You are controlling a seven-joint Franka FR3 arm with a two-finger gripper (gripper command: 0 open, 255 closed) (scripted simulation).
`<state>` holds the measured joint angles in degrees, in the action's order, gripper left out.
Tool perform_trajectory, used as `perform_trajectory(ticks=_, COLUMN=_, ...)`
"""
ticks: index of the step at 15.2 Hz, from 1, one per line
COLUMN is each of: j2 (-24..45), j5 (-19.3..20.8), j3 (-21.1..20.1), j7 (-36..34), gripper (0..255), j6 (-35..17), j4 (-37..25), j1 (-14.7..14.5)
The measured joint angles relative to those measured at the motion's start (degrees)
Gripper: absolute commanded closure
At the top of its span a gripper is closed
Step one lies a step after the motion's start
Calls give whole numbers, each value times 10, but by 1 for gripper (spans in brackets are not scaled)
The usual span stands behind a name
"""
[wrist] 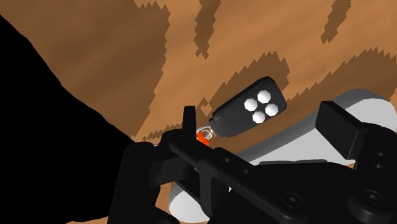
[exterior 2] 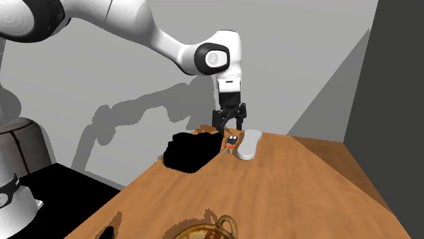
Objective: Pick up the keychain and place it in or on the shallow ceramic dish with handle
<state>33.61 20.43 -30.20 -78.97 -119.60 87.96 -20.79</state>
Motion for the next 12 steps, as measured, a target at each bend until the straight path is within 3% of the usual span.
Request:
perform_trajectory(ticks=8, j2=10, j5=6, j3=4, j7=-3, gripper=0, j6=-13, j4=3, j1=-2)
perform_trajectory(ticks=9, j2=10, j5=6, j3=4, j7=-3, gripper=255, j6=-13, j4=3, j1=-2)
perform_trajectory(ticks=12, j2=10, j5=6, j3=4, j7=-3, gripper=255, j6=-13, j4=3, j1=-2)
